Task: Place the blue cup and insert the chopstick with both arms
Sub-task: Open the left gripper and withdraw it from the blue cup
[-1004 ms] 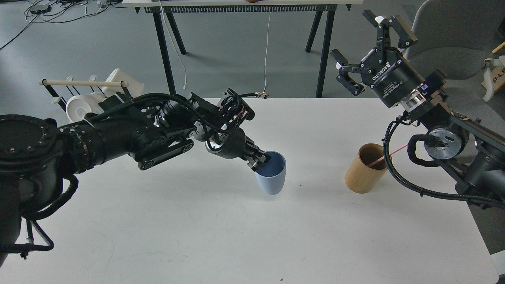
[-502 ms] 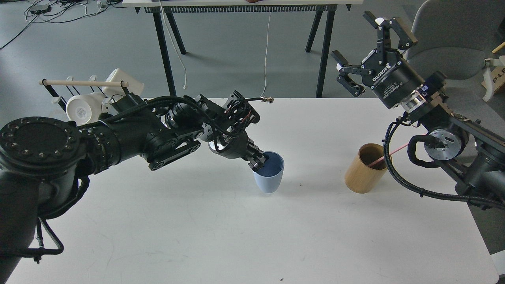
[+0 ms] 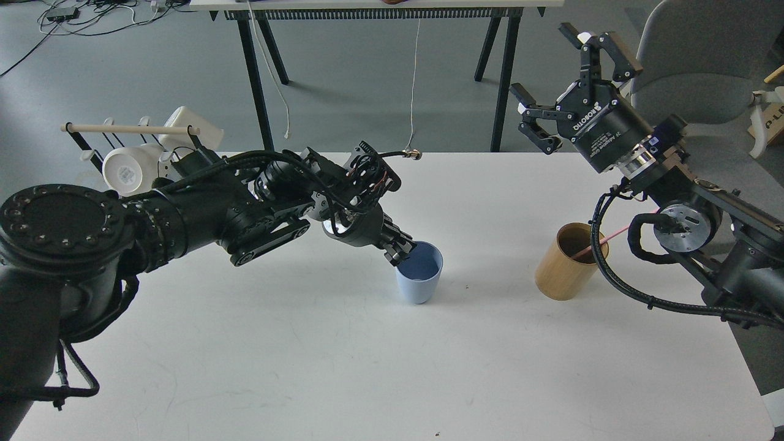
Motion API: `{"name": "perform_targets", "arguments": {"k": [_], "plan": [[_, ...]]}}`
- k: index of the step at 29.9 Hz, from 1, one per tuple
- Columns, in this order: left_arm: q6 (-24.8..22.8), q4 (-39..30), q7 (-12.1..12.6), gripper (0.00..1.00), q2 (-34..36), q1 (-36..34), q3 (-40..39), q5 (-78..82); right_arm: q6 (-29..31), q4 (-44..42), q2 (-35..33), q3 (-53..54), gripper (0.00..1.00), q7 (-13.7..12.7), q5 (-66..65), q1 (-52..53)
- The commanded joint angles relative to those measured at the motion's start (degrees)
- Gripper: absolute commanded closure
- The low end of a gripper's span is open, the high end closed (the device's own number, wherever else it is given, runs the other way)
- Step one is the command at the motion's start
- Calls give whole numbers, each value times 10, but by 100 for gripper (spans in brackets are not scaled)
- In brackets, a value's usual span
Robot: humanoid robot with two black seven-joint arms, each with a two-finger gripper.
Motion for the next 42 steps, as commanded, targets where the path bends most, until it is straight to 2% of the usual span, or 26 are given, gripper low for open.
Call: {"name": "perform_targets", "arguments": {"k": [1, 7, 9, 11, 18, 23, 27, 31, 36, 42], "plan": [[-1, 0, 0, 74, 2, -1, -1, -6, 0, 0, 1, 0, 0, 0, 0, 0], [-5, 2, 0, 43, 19, -1, -20, -40, 0, -3, -4, -3, 0, 0, -4, 5], [-8, 1, 0, 26, 31, 0, -24, -78, 0, -15, -7, -5, 0, 0, -4, 10], [-8, -1, 0, 20, 41, 1, -25, -118, 0, -28, -7, -9, 0, 0, -6, 19], [-17, -23, 0, 14, 97, 21, -68, -276, 0, -31, -12, -75, 0, 0, -9, 102], [-48, -85, 0, 14, 150, 51, -190, -341, -2, -21, -63, -156, 1, 0, -32, 165], [-65, -162, 0, 14, 189, 103, -317, -380, -102, 1, -87, -186, 1, 0, -67, 183], [-65, -195, 0, 14, 196, 148, -400, -395, -212, 71, -145, -189, 1, 0, -102, 177], [-65, -204, 0, 14, 215, 168, -443, -479, -344, 180, -247, -210, 1, 0, -203, 170], [-65, -204, 0, 13, 249, 174, -446, -570, -419, 196, -365, -249, 1, 0, -341, 130]]}}
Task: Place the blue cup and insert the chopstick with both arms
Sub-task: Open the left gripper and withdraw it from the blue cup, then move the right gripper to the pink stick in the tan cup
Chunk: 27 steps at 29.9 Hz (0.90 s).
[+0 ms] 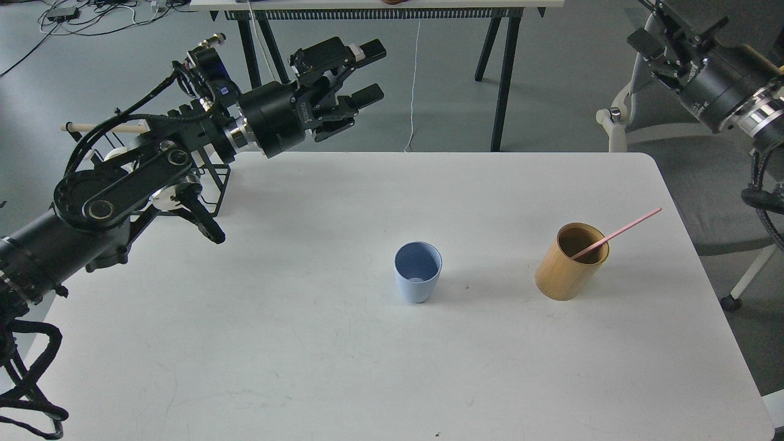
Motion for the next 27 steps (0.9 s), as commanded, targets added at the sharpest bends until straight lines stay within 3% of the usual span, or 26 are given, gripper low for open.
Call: {"name": "perform_targets", "arguments": {"k": [1, 7, 16, 23, 27], "plan": [[0, 0, 0, 13, 19, 3, -1, -34, -50, 5, -65, -9, 1, 0, -83, -36], [0, 0, 0, 13, 21, 12, -1, -37, -170, 42, -109, -10, 5, 0, -150, -114], [0, 1, 0, 13, 8, 22, -2, -37, -174, 44, -74, -10, 7, 0, -183, -228], [0, 4, 0, 11, 10, 23, -15, -37, -174, 18, -50, -11, 8, 0, -187, -245], [0, 6, 0, 11, 10, 32, -15, -37, -174, -10, -2, -9, 9, 0, -187, -271]]}}
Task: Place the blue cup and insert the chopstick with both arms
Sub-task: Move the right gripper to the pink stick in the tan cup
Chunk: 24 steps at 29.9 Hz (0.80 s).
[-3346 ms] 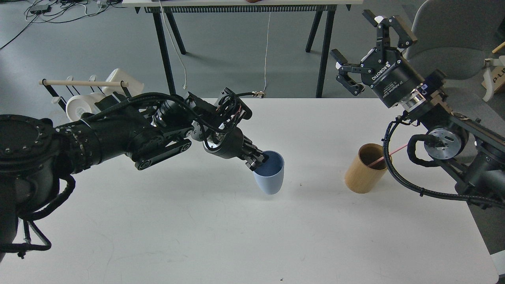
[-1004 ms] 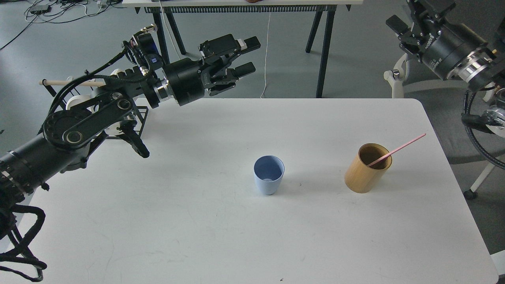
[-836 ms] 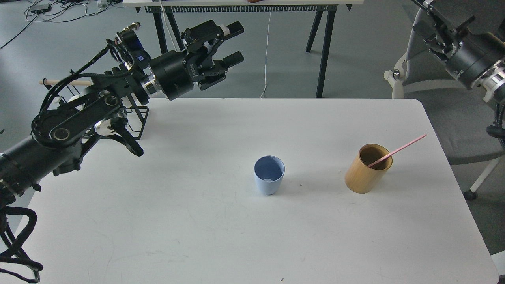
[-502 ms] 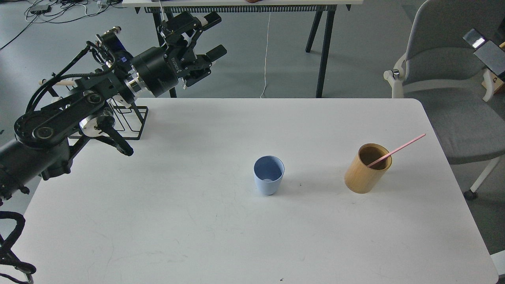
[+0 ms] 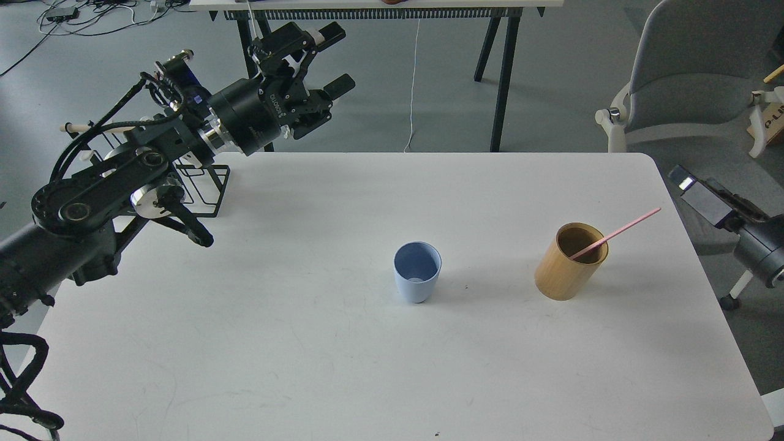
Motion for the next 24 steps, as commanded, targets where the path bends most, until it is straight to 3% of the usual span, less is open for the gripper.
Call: {"name": "perform_targets", "arguments": {"k": [1, 7, 14, 24], "plan": [[0, 1, 0, 11, 0, 6, -1, 0, 0, -29, 46, -1, 10, 0, 0, -17], [0, 2, 0, 11, 0, 6, -2, 0, 0, -88, 131, -3, 17, 0, 0, -17], [0, 7, 0, 11, -1, 7, -1, 0, 0, -95, 147, -4, 23, 0, 0, -26], [0, 8, 0, 11, -3, 12, -1, -1, 0, -99, 141, -3, 54, 0, 0, -39]]}}
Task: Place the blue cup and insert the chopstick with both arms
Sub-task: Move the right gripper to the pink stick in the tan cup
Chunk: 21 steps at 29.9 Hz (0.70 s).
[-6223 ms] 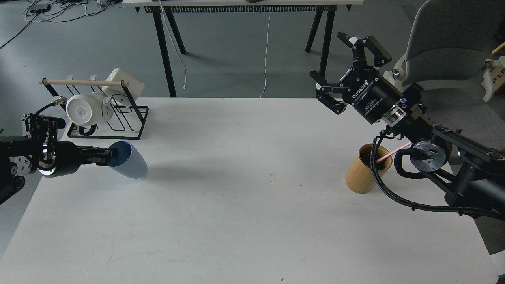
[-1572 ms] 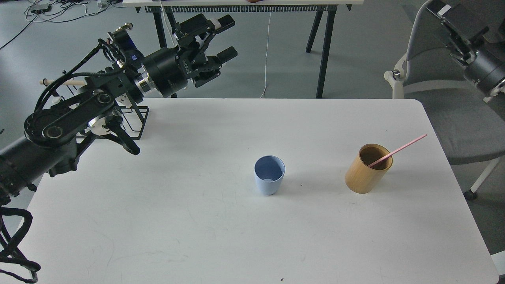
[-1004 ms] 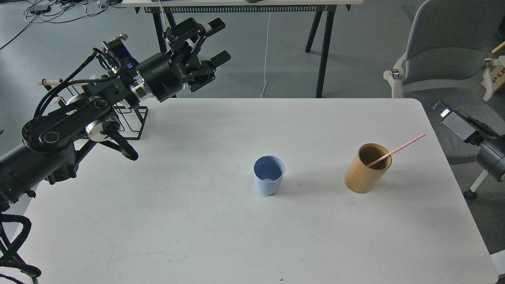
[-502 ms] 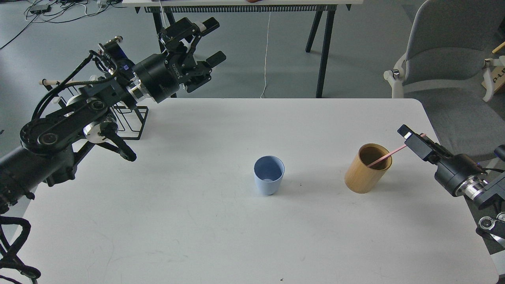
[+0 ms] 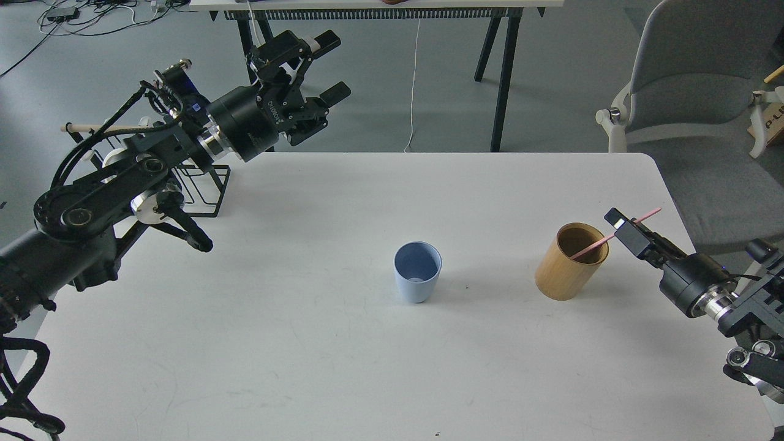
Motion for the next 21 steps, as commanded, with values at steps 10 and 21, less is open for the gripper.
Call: {"name": "perform_targets", "arguments": {"k": [10, 21], "plan": [[0, 0, 0, 11, 0, 6, 0, -1, 0, 2, 0, 0, 62, 0, 0, -7], [0, 0, 0, 11, -2, 7, -1, -2, 0, 6, 1, 0, 75, 0, 0, -6]]}}
